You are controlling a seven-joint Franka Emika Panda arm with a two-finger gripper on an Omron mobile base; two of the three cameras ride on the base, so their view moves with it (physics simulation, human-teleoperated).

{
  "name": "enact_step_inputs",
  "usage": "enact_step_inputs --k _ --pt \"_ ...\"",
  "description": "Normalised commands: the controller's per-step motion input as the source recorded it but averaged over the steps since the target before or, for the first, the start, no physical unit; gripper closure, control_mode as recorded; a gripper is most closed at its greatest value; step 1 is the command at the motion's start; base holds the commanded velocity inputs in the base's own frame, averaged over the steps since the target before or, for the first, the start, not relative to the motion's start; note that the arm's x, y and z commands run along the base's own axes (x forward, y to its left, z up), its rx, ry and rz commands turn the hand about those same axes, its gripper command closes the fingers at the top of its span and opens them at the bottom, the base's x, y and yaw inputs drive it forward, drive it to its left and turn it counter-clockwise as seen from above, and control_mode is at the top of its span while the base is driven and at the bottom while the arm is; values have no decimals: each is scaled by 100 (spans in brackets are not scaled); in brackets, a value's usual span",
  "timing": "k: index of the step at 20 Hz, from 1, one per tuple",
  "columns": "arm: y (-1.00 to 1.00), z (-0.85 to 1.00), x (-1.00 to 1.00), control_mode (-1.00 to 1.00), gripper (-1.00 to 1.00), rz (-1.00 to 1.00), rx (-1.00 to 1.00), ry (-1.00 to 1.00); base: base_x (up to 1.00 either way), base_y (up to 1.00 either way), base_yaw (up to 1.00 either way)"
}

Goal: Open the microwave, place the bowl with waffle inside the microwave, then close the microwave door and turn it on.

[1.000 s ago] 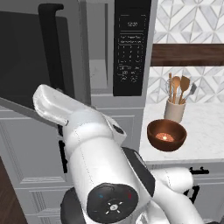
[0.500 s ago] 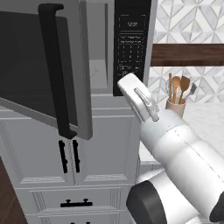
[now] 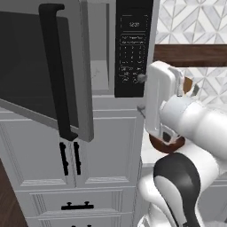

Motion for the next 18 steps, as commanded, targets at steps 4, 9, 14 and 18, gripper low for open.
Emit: enact_step_inputs --k 4,9,14,18 --pt "5 -12 27 -100 -100 26 13 19 0 0 0" --pt "35 0 20 -100 -100 28 7 12 0 0 0" --pt "42 0 18 -100 -100 33 1 3 0 0 0" --pt "19 -3 34 -100 -100 39 1 0 0 0 0"
